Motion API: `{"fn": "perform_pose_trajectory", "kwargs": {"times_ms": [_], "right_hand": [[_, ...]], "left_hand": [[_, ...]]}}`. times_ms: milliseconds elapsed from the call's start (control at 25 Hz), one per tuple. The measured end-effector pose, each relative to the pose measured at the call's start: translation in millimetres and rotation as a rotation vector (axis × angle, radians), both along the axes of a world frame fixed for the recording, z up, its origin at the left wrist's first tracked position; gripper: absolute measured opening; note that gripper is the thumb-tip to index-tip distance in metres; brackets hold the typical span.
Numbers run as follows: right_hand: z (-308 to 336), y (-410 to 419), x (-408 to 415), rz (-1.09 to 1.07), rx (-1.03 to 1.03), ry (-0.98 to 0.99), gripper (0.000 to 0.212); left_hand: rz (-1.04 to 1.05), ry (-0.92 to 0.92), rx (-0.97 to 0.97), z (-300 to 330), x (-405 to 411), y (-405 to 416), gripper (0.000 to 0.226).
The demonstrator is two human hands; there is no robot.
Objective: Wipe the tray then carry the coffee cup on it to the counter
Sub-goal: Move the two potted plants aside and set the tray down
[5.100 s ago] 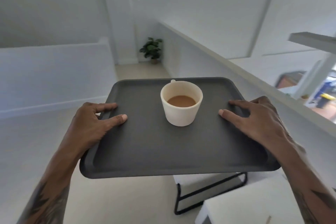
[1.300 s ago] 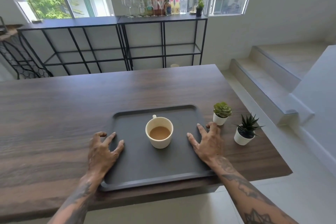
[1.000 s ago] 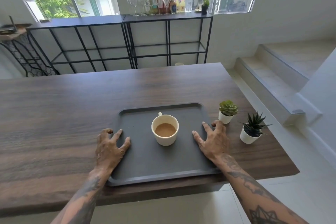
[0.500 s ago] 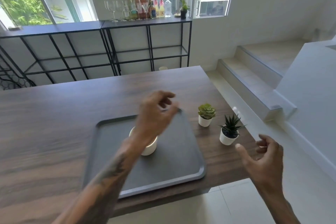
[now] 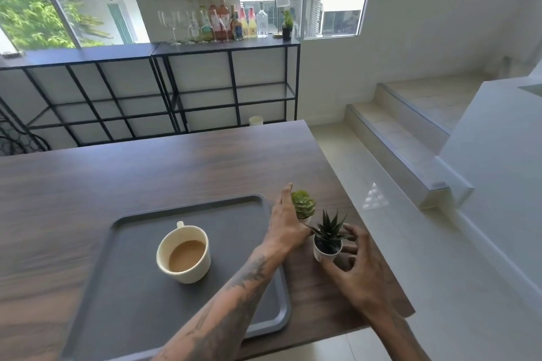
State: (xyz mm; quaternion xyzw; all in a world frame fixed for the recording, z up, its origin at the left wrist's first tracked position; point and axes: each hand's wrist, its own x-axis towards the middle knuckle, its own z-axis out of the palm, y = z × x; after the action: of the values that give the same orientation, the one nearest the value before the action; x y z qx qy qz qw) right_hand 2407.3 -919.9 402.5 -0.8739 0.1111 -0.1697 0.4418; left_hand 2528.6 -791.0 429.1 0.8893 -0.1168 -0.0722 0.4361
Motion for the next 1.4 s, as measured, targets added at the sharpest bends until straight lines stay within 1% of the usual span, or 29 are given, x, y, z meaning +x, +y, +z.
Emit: {"fn": "perform_pose_trajectory", "kwargs": {"times_ms": [80,200,280,360,440,600,720,800,880,1040,1120,1200,1280,1400], "right_hand": [[-1.7,1.2,-1.9,-0.019,0.011,-0.016,0.072],[-4.0,1.7,0.6,0.016,-0.024,-0.055,0.063],[-3.6,1.2,9.5,0.033,-0.024,-0.071,0.058],[11.4,-3.3,29.9,0.042,-0.050,-0.092,0.056],[42.9,-12.6,63.6,0.022,-0.077,-0.137,0.054],[112.9,-24.4,121.0,-0.043,-0.116,-0.305,0.055],[132.1,-5.5,132.8,-0.010,-0.120,-0.358,0.050],[142.8,22.9,142.3,0.077,-0.154,-0.365,0.048],[155.3,64.6,161.5,0.161,-0.163,-0.365,0.048],[186.2,198.5,195.0,0.386,-0.128,-0.370,0.050],[200.3,270.6,206.0,0.466,-0.091,-0.358,0.047],[207.7,331.3,218.3,0.525,-0.059,-0.340,0.045],[203.7,378.5,230.4,0.549,-0.039,-0.297,0.046],[175.8,433.9,247.0,0.580,-0.035,-0.197,0.048]], "left_hand": [[-0.002,-0.027,-0.012,-6.6,3.2,-4.4,0.089],[-0.009,-0.050,-0.046,-14.6,7.8,-3.1,0.079],[-0.029,-0.095,-0.038,-7.8,7.8,-3.4,0.074],[-0.057,-0.142,-0.037,14.0,15.5,-7.0,0.068],[-0.073,-0.215,-0.061,51.6,39.4,-12.7,0.064],[-0.018,-0.386,-0.085,122.9,82.6,-16.9,0.063],[0.020,-0.389,-0.106,142.2,87.7,6.1,0.065],[0.091,-0.388,-0.102,145.0,88.6,47.0,0.065],[0.183,-0.408,-0.080,148.8,89.0,109.0,0.065],[0.497,-0.426,0.023,166.7,75.4,282.7,0.069],[0.631,-0.426,0.055,171.2,59.3,370.1,0.070],[0.731,-0.412,0.082,172.1,40.8,439.9,0.072],[0.795,-0.381,0.103,163.7,20.7,488.0,0.073],[0.857,-0.312,0.040,122.8,-8.0,527.9,0.068]]}}
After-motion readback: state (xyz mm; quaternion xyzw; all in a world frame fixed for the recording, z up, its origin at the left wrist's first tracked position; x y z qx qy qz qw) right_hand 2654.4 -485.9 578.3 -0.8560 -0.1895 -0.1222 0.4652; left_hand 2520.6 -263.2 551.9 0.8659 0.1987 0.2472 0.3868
